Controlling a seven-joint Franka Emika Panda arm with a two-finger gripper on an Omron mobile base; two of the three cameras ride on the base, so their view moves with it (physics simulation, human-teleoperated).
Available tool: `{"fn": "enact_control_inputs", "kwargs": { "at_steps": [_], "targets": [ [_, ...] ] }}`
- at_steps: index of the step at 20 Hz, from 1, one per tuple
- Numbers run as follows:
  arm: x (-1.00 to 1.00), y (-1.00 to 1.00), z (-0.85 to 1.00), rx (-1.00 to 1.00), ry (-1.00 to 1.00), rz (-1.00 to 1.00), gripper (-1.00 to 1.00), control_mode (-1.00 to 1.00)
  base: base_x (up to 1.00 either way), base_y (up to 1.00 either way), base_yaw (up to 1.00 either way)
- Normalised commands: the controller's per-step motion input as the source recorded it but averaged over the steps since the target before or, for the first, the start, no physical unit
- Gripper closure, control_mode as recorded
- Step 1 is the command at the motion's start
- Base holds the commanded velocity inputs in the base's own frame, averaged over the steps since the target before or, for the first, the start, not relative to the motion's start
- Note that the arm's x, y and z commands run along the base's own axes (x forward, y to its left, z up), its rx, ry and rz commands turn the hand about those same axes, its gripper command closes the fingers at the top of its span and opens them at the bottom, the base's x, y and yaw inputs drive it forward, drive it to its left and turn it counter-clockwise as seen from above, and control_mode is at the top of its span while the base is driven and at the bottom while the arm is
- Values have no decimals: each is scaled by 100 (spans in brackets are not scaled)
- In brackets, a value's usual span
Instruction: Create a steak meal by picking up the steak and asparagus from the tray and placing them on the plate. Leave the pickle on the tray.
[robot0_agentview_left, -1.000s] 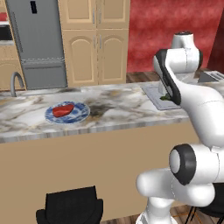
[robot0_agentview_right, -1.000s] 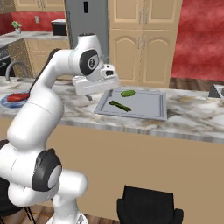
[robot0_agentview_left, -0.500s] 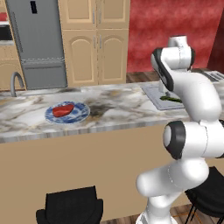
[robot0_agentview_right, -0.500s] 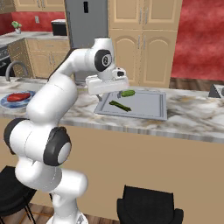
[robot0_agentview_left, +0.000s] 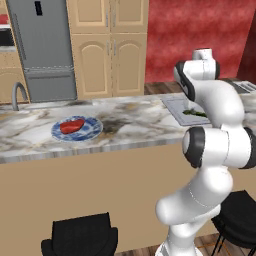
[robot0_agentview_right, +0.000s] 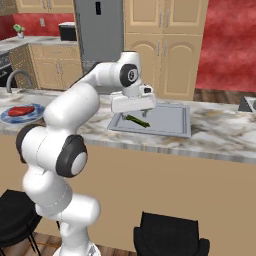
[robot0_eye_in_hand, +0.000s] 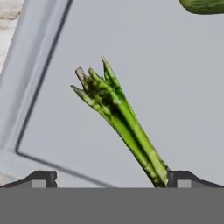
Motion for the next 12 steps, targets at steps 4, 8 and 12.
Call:
{"fn": "enact_control_inputs", "kwargs": {
  "at_steps": [4,8,12],
  "targets": [
    [27,-22,-36,1,0,2,-100,-100,0,0,0],
    [40,-21,-26,1,0,2,-100,-100,0,0,0],
    [40,-18,-24,2,0,4,-100,-100,0,0,0]
  ]
}}
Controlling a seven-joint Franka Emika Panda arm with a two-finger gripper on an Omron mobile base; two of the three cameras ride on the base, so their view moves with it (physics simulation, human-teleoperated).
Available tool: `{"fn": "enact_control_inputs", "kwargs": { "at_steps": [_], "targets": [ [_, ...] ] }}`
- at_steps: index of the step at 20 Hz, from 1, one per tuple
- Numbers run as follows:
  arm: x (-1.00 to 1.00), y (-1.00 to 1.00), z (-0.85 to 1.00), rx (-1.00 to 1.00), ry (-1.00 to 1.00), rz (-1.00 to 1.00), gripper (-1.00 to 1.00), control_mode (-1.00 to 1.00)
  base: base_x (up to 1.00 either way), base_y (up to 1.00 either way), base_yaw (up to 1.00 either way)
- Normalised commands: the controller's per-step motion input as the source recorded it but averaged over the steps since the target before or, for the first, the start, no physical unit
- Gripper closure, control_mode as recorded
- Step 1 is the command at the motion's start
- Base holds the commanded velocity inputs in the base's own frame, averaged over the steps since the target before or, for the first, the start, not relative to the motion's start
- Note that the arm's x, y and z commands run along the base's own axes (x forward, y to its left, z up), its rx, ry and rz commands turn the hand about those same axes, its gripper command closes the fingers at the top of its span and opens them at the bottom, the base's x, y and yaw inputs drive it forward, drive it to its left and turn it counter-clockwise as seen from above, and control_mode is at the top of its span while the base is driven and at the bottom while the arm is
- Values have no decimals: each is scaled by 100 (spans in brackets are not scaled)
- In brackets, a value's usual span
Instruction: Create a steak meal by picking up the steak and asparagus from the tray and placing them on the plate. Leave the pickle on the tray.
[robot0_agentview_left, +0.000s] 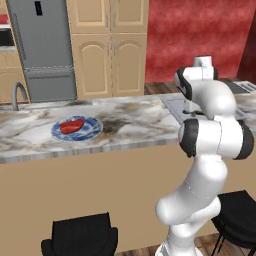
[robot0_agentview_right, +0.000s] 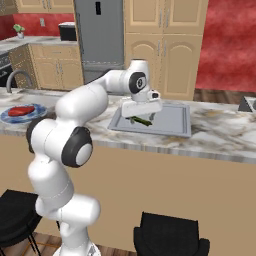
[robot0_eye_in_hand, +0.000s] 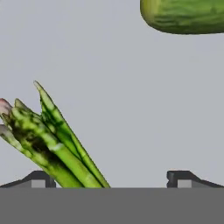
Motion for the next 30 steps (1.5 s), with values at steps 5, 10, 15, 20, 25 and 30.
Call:
{"fn": "enact_control_inputs", "kwargs": {
  "at_steps": [5,10,15,20,25,30],
  "targets": [
    [12,-3,-36,0,-3,3,100,-100,0,0,0],
    [-3,4,-6,0,-5,0,100,-100,0,0,0],
    [-51,26,18,0,-21,0,100,-100,0,0,0],
    [-42,66,50,0,-23,0,100,-100,0,0,0],
    [-31,84,56,0,-17,0,100,-100,0,0,0],
    [-23,95,38,0,-10,0,100,-100,0,0,0]
  ]
}}
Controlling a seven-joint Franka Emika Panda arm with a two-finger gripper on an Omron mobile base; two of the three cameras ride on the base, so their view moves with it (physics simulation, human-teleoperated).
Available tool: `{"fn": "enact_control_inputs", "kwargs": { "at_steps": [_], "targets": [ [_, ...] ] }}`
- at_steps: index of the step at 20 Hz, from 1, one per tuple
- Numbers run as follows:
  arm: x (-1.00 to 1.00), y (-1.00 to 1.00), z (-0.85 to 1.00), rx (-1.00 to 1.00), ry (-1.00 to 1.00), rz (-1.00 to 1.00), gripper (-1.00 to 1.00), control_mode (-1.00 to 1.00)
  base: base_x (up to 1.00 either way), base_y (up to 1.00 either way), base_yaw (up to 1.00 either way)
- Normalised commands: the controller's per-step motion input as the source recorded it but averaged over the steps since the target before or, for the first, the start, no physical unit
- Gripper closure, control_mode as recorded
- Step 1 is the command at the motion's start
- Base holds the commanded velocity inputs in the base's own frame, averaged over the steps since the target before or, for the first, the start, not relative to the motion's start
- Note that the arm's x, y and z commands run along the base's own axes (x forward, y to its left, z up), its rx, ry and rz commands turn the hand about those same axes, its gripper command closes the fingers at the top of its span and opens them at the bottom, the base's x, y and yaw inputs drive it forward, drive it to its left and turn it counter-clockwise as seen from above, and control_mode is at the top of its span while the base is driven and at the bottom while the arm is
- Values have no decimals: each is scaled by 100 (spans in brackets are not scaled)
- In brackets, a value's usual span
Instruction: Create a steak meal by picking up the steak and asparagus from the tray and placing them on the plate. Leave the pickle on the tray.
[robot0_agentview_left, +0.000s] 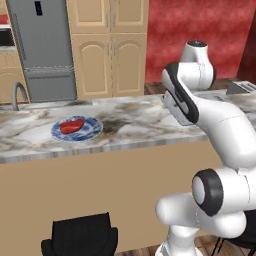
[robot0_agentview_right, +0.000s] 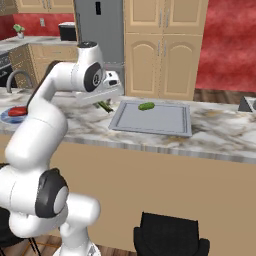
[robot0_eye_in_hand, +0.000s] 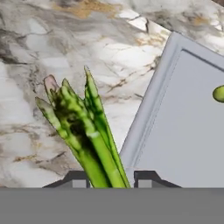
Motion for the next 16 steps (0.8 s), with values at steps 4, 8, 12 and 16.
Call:
{"fn": "enact_control_inputs", "kwargs": {
  "at_steps": [4,8,12,16],
  "targets": [
    [-21,100,12,0,-4,-2,100,-100,0,0,0],
    [-26,86,0,0,-7,-38,100,-100,0,0,0],
    [-25,83,0,0,-9,-58,100,-100,0,0,0],
    [-6,87,0,1,-2,-61,100,-100,0,0,0]
  ]
}}
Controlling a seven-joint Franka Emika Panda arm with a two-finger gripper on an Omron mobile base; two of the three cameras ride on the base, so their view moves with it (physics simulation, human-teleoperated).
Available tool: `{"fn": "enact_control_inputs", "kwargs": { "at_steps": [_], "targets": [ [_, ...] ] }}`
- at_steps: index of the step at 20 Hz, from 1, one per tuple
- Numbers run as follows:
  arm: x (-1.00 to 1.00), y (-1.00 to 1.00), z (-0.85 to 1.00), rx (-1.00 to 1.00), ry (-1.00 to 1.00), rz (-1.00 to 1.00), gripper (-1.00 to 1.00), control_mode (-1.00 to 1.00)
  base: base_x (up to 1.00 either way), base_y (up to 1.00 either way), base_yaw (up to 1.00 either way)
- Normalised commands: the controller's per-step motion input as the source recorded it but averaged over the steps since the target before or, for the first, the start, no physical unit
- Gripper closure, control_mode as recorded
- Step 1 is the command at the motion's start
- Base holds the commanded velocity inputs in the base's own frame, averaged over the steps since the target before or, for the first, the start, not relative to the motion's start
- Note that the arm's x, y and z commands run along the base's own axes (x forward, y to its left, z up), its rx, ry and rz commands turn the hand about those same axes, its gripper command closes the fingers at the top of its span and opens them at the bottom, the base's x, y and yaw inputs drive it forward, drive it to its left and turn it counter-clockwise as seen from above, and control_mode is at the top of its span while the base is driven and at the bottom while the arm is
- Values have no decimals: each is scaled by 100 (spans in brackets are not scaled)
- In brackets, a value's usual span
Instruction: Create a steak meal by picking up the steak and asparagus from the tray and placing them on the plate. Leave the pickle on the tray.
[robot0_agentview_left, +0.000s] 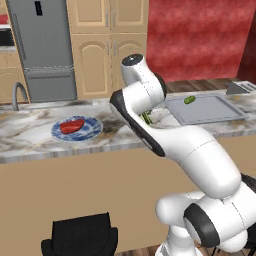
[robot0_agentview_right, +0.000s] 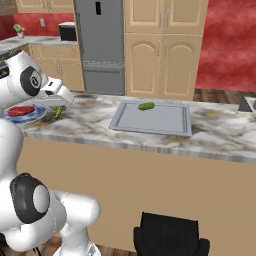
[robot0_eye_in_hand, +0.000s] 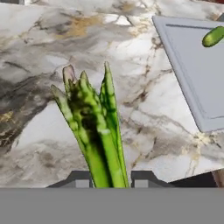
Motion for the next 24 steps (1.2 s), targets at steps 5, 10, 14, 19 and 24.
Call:
{"fn": "enact_control_inputs", "kwargs": {
  "at_steps": [5,10,14,19,24],
  "targets": [
    [2,89,0,11,3,-46,100,-100,0,0,0],
    [2,67,0,21,2,-32,100,-100,0,0,0],
    [0,15,-4,36,-1,-19,100,-100,0,0,0],
    [7,14,-23,30,-8,-17,100,-100,0,0,0],
    [0,56,-29,6,-11,-2,100,-100,0,0,0]
  ]
}}
